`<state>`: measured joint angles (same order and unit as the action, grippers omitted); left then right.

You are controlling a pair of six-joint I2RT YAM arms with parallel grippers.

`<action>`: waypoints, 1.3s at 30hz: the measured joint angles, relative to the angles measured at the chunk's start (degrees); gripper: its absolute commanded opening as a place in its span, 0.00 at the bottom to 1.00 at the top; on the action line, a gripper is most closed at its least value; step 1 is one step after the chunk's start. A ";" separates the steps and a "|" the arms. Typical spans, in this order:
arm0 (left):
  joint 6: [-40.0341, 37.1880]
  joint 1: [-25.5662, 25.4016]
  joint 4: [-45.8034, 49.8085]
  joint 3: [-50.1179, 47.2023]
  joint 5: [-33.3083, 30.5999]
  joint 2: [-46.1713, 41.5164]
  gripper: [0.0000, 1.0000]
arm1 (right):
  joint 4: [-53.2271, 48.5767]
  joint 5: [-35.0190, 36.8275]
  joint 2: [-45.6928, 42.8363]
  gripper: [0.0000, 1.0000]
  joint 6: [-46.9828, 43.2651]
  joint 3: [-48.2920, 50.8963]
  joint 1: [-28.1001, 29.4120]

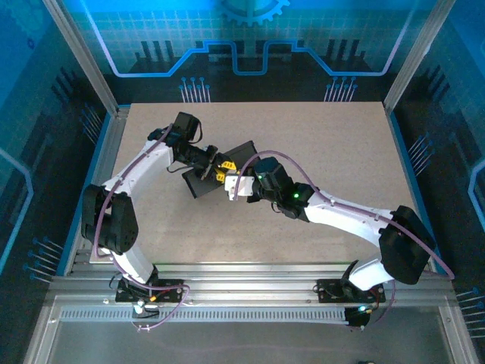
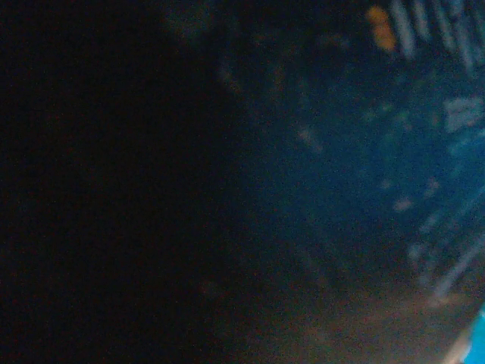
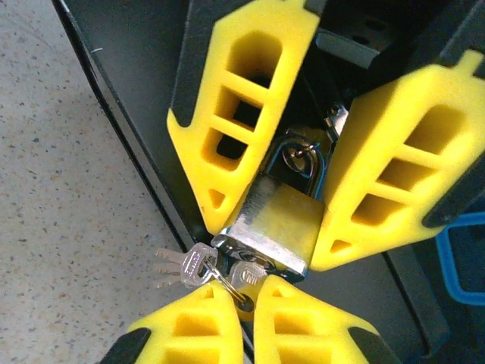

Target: Unlock the padlock with the key

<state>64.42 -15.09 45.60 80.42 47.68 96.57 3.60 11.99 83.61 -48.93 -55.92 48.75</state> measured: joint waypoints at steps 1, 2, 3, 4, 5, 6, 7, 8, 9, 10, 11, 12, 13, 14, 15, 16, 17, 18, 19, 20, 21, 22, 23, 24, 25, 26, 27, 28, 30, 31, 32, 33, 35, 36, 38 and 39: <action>0.09 0.00 -0.04 0.00 0.00 0.00 0.00 | -0.24 -0.02 0.00 0.06 1.46 -0.13 0.00; 0.17 0.00 -0.09 -0.04 0.00 -0.07 0.00 | -0.57 -0.07 0.00 0.06 2.95 -0.31 0.00; 0.20 0.00 -0.28 -0.17 0.00 -0.20 0.00 | -0.90 -0.11 0.00 0.05 4.37 -0.46 -0.02; 0.22 0.00 -0.48 -0.35 0.00 -0.31 0.00 | -1.38 -0.24 0.00 0.05 6.21 -0.76 -0.02; 0.24 0.00 -0.57 -0.48 -0.02 -0.44 0.00 | -1.97 -0.46 0.00 0.04 8.13 -1.03 -0.07; 0.42 0.00 -0.87 -0.72 -0.02 -0.66 0.00 | -2.36 -0.59 -0.02 0.04 10.03 -1.20 -0.07; 0.63 0.00 -0.98 -0.90 -0.04 -0.85 0.00 | -2.58 -0.81 -0.02 0.04 12.02 -1.31 -0.07; 0.90 0.00 -1.18 -1.11 -0.04 -1.05 0.00 | -2.73 -0.96 -0.07 0.03 14.03 -1.36 -0.07; 1.22 0.00 -1.33 -1.27 -0.04 -1.20 0.00 | -2.78 -1.16 -0.13 0.03 15.76 -1.36 -0.07; 1.53 0.00 -1.53 -1.51 -0.04 -1.42 0.00 | -2.86 -1.53 -0.24 0.03 17.57 -1.36 -0.17; 1.66 0.00 -1.55 -1.57 -0.04 -1.51 0.00 | -3.02 -1.97 -0.33 0.03 19.32 -1.38 -0.28; 1.70 0.00 -1.55 -1.57 -0.04 -1.60 0.00 | -3.21 -2.40 -0.35 0.02 20.94 -1.44 -0.46; 1.73 0.00 -1.73 -1.60 -0.04 -1.66 0.00 | -3.37 -2.97 -0.39 0.02 22.62 -1.53 -0.63; 1.75 0.00 -1.81 -1.62 -0.04 -1.73 0.00 | -3.37 -3.50 -0.39 0.01 24.17 -1.53 -0.85; 1.77 0.00 -1.90 -1.62 -0.07 -1.79 0.00 | -3.37 -3.85 -0.42 0.00 25.62 -1.53 -1.01; 1.77 0.00 -1.95 -1.66 -0.07 -1.88 0.00 | -3.30 -4.48 -0.46 0.00 27.17 -1.53 -1.25; 1.81 0.00 -2.16 -1.84 -0.07 -2.05 0.00 | -3.26 -5.25 -0.48 0.00 28.72 -1.53 -1.60; 1.92 0.00 -2.23 -1.88 -0.11 -2.16 0.00 | -3.21 -5.90 -0.52 0.00 29.92 -1.53 -1.77; 1.95 0.04 -2.25 -1.90 -0.11 -2.25 0.00 | -3.17 -6.58 -0.59 0.01 31.30 -1.53 -1.97; 1.99 0.04 -2.29 -1.90 -0.07 -2.36 0.00 | -3.17 -7.19 -0.72 0.01 32.50 -1.53 -2.23; 2.05 0.04 -2.38 -1.95 -0.04 -2.47 0.00 | -3.19 -8.11 -0.87 0.03 33.79 -1.53 -2.51; 2.19 0.04 -2.54 -2.01 0.00 -2.58 0.00 | -3.19 -9.03 -1.03 0.03 34.84 -1.51 -2.84; 2.21 0.04 -2.67 -2.10 0.20 -2.69 0.00 | -3.19 -9.60 -1.16 0.03 35.47 -1.49 -3.06; 2.25 0.04 -2.82 -2.16 0.37 -2.82 0.00 | -3.19 -10.05 -1.36 0.03 36.13 -1.40 -3.19; 2.34 0.04 -2.82 -2.21 0.44 -2.97 0.00 | -3.30 -10.40 -1.46 0.03 36.61 -1.42 -3.26; 2.36 0.04 -2.82 -2.21 0.42 -3.08 0.00 | -3.34 -10.67 -1.53 0.04 36.96 -1.42 -3.37; 2.36 0.04 -2.84 -2.21 0.42 -3.17 0.00 | -3.37 -10.86 -1.53 0.07 37.16 -1.42 -3.45; 2.34 0.04 -2.82 -2.21 0.39 -3.21 0.00 | -3.41 -10.93 -1.53 0.09 37.31 -1.44 -3.45; 2.34 0.04 -2.82 -2.21 0.44 -3.21 0.00 | -3.65 -10.36 -1.53 0.13 36.83 -1.57 -3.10; 2.32 0.04 -2.82 -2.21 0.44 -3.21 0.00 | -3.74 -9.57 -1.53 0.14 36.20 -1.66 -2.78; 2.34 0.04 -2.78 -2.21 0.46 -3.21 0.00 | -3.96 -8.74 -1.49 0.15 35.67 -1.86 -2.36; 2.32 0.04 -2.78 -2.21 0.52 -3.23 0.00 | -4.24 -7.67 -1.40 0.16 34.99 -2.14 -1.92; 2.32 0.07 -2.82 -2.21 0.42 -3.23 0.00 | -5.03 -5.70 -0.92 0.13 33.57 -2.95 -1.14; 2.29 0.17 -2.84 -2.21 0.33 -3.23 0.00 | -5.25 -4.66 -0.66 0.10 32.79 -3.26 -0.76; 2.14 0.37 -2.84 -2.21 0.17 -3.23 0.00 | -5.64 -3.04 -0.24 0.06 31.50 -3.80 -0.22; 2.12 0.44 -2.82 -2.21 0.09 -3.23 0.00 | -5.97 -2.32 -0.07 0.06 31.01 -4.11 0.02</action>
<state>66.54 -14.66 42.78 78.22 47.77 93.34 -2.37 9.67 83.55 -17.91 -60.03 48.77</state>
